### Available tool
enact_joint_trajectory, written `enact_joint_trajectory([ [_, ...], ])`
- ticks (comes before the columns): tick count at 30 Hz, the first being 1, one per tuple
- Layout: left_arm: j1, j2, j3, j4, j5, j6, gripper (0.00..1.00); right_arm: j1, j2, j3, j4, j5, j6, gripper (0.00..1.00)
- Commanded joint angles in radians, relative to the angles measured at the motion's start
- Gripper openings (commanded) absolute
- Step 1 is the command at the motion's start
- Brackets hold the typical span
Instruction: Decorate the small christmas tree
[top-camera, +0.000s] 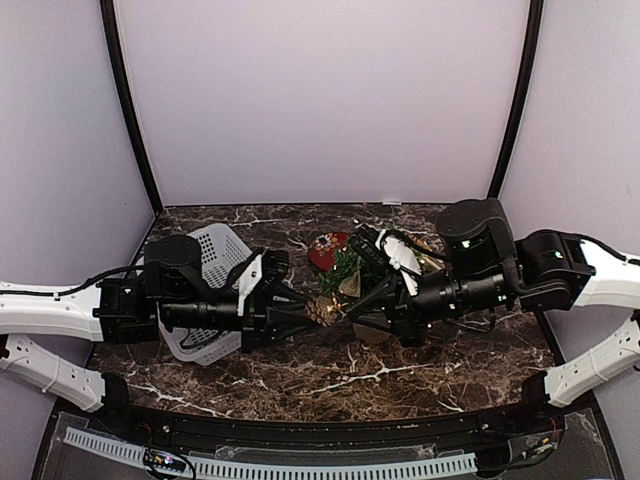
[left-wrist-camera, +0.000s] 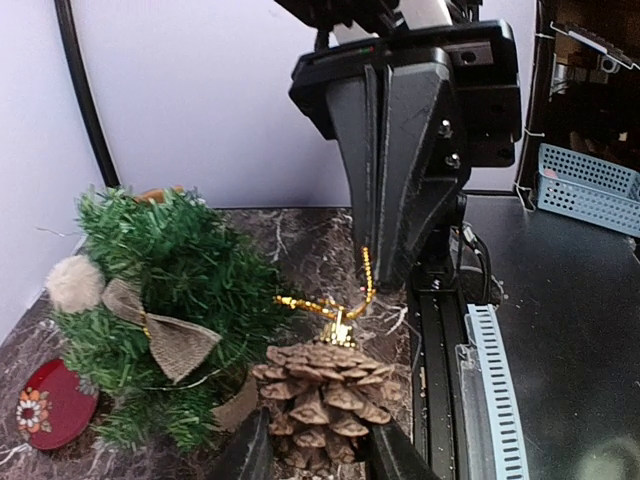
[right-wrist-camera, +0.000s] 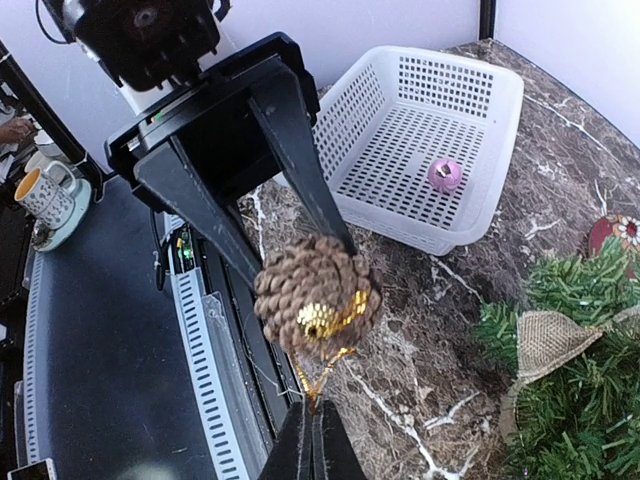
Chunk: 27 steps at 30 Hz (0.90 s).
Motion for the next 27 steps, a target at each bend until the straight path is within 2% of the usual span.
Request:
enact_joint_trajectory([
  [1,0.002,0.066,0.039,0.052,0.084,-0.032,0.32,-0.006,-0.015,0.023,-0.059,0.063,0.037,0.00],
  [10,0.003,0.196,0.115,0.067,0.024,-0.061,0.31,-0.116,-0.042,0.029,-0.189,0.113,0.086,0.00],
  [19,0.002,0.370,0.252,0.065,0.026,-0.110,0.31,-0.163,-0.055,0.029,-0.298,0.186,0.128,0.00],
  [27,0.002,0.444,0.316,0.031,-0.015,-0.111,0.30,-0.200,-0.040,0.023,-0.337,0.219,0.145,0.00],
])
